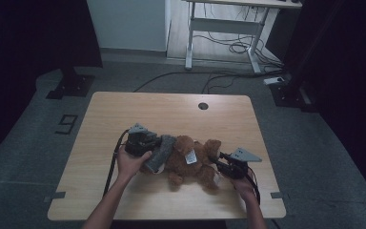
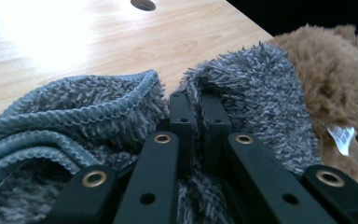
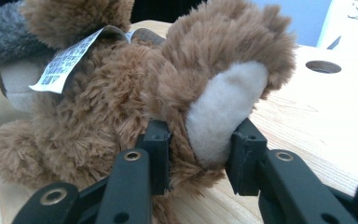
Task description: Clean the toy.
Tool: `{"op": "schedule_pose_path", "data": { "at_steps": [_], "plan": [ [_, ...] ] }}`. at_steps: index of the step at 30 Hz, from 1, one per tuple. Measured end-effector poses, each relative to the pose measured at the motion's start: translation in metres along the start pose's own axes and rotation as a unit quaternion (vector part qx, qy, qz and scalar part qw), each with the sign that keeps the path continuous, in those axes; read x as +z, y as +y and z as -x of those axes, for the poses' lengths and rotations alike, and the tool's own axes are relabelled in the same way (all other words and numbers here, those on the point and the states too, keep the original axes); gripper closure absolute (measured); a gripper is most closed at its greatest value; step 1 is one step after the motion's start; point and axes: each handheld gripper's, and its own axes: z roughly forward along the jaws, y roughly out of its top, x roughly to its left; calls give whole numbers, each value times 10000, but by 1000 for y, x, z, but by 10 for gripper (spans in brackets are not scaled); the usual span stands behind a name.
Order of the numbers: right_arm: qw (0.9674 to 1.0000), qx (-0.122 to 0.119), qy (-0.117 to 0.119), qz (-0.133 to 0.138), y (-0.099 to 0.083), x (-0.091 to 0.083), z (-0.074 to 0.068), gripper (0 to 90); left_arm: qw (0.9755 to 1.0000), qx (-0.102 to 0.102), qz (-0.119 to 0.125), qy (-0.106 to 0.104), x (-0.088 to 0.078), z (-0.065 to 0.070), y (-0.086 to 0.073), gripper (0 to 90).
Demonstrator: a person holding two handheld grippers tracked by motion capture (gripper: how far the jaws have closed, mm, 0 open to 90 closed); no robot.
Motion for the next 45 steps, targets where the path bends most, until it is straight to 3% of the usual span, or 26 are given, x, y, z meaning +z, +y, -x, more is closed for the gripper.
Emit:
{"op": "schedule_pose_path", "data": {
  "at_steps": [4, 11, 16, 20, 23, 26, 30, 34, 41, 45],
  "plan": [
    [10000, 13, -28, 9, 4, -5, -2, 553, 9999, 121, -3, 2, -5, 4, -8, 856],
    [9990, 354, -237, 127, 19, -14, -4, 310, 9997, 161, 193, -55, -11, 10, -23, 858],
    [9981, 504, -273, 226, 27, -16, -6, 273, 9992, 124, 338, -145, -17, 15, -34, 857],
    [9979, 552, -211, 280, 36, -15, -6, 267, 9990, 208, 364, -174, -22, 19, -40, 857],
    [9976, 632, -160, 216, 40, -10, -5, 296, 9990, 133, 345, -257, -25, 19, -41, 856],
    [9982, 571, 160, 11, 35, -3, -9, 437, 9989, 117, 348, -275, -27, 20, -43, 855],
    [9982, 397, 392, -199, 24, -3, -14, 540, 9988, 69, 340, -357, -32, 21, -44, 852],
    [9979, 250, 539, -254, 17, -9, -17, 572, 9982, -23, 240, -552, -44, 22, -36, 842],
    [9981, -73, 586, -157, 14, -12, -21, 592, 9980, 260, 484, -309, -70, 31, 10, 837],
    [9980, -159, 604, -97, 13, -13, -21, 593, 9970, 270, 607, -389, -65, 36, 37, 838]
  ]
}}
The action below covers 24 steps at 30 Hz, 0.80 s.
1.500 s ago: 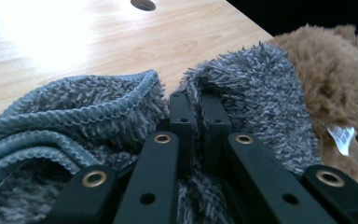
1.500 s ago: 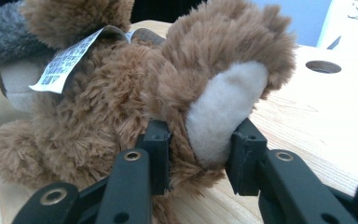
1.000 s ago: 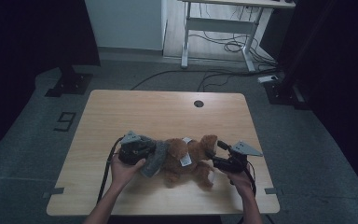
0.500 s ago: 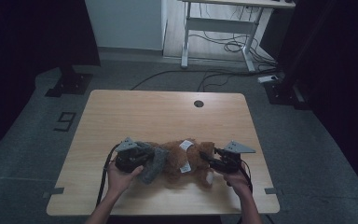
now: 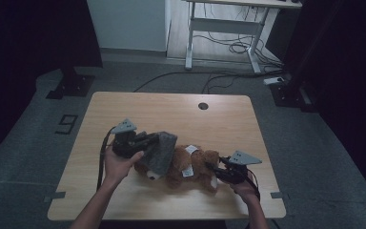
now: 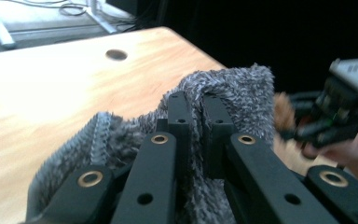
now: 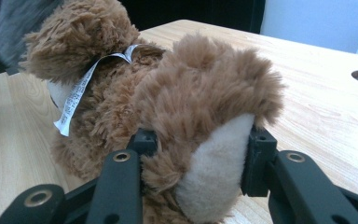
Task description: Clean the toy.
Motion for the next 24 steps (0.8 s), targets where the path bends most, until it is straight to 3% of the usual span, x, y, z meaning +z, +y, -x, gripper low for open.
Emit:
{"op": "schedule_pose_path", "data": {
  "at_steps": [3, 6, 9, 11, 14, 15, 17, 22, 24],
  "plan": [
    [10000, -77, -12, 49, -1, 0, 0, 593, 9999, -32, -56, -137, 21, 4, 16, 838],
    [9999, -113, -21, 55, -1, 0, 0, 594, 9992, 19, -285, -277, 53, 14, 27, 838],
    [9998, -152, -67, 68, -1, 1, -1, 594, 9974, 125, -594, -379, 82, 26, 28, 838],
    [9998, -155, -106, 69, -1, 1, -1, 594, 9940, 312, -978, -386, 105, 37, 21, 839],
    [9998, -130, -154, 67, -1, 1, 0, 594, 9863, 604, -1503, -314, 129, 48, 3, 841],
    [9997, -124, -180, 50, -1, 1, 1, 595, 9850, 651, -1568, -324, 133, 50, -2, 843],
    [9996, -111, -268, -3, -1, 2, 2, 594, 9846, 724, -1563, -293, 134, 53, -7, 846],
    [9994, -36, -339, -34, -1, 6, 2, 600, 9818, 1016, -1578, -275, 133, 68, -6, 847],
    [9993, -43, -375, -35, 0, 7, 1, 601, 9818, 1069, -1535, -333, 135, 74, -5, 846]
  ]
}}
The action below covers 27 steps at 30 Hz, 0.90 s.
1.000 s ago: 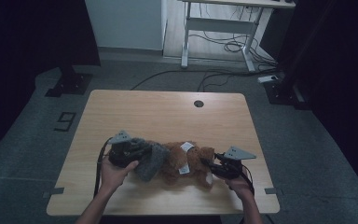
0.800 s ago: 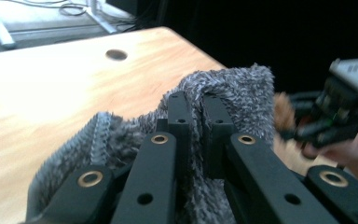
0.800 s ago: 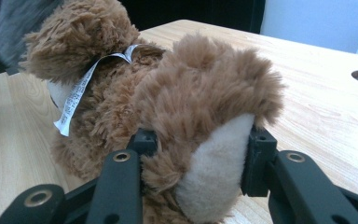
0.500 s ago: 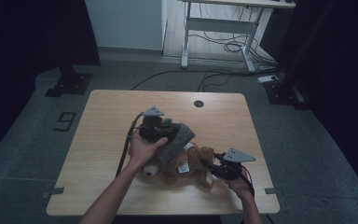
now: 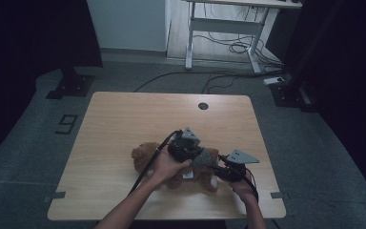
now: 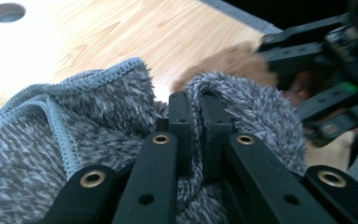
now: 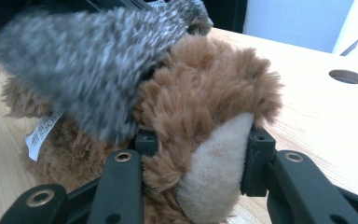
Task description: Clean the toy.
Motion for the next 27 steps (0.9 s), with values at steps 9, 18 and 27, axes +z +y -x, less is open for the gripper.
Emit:
{"op": "schedule_pose_path", "data": {
  "at_steps": [9, 18, 27],
  "plan": [
    [10000, 18, -87, 46, -2, -2, 2, 605, 9965, 430, -307, 646, 10, 9, -6, 855],
    [10000, -67, 17, 67, -2, -5, 0, 606, 9913, 480, -448, 1139, -21, -2, -21, 857],
    [10000, -37, 24, 87, -1, -4, 1, 607, 9956, -182, 67, 918, -63, -37, -60, 855]
  ]
}}
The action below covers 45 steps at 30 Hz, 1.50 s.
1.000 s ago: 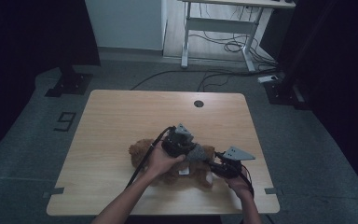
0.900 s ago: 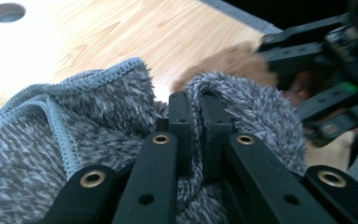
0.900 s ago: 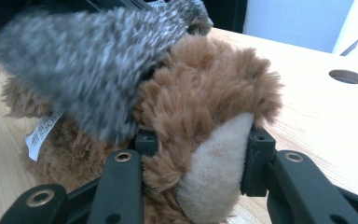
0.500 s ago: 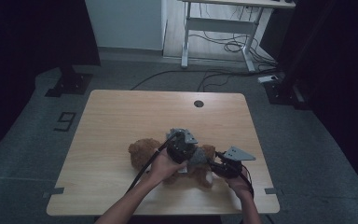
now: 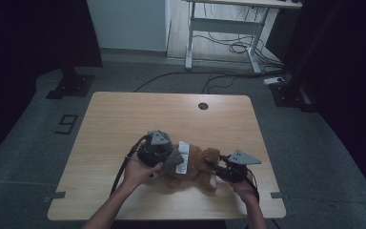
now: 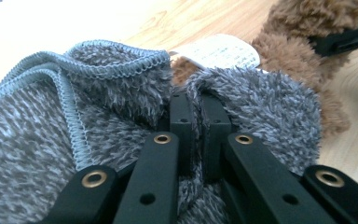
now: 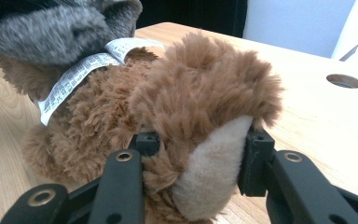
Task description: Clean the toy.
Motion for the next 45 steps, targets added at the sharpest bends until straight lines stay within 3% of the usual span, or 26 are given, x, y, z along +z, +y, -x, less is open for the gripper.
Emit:
{"op": "schedule_pose_path", "data": {
  "at_steps": [5, 11, 15, 19, 22, 27, 32, 38, 45],
  "plan": [
    [10000, -80, -23, 42, 1, 0, -3, 609, 9998, 74, 130, -98, -3, 11, 11, 850],
    [9999, -79, -26, 91, 1, 1, -3, 611, 9985, 302, 307, -336, 7, 36, 46, 850],
    [9999, -102, -27, 101, 1, 0, -3, 611, 9980, 468, 118, -417, 30, 53, 65, 850],
    [9999, -112, -44, 116, 1, 0, -3, 612, 9978, 466, -250, -412, 61, 57, 64, 851],
    [9999, -112, -66, 33, 0, 0, -2, 613, 9981, 376, -185, -458, 66, 54, 55, 853],
    [9999, -100, 15, 81, -1, 0, -1, 614, 9982, 304, -92, -513, 54, 46, 43, 855],
    [9999, -16, 12, 107, -4, 0, 2, 613, 9993, 320, -73, -177, 35, 33, 34, 856],
    [9999, 1, 4, 102, -5, 1, 3, 614, 10000, -35, -3, -44, 13, 2, 17, 855],
    [10000, 20, -9, 80, -5, 0, 4, 614, 9991, -255, 171, 295, -15, -23, 5, 855]
  ]
}}
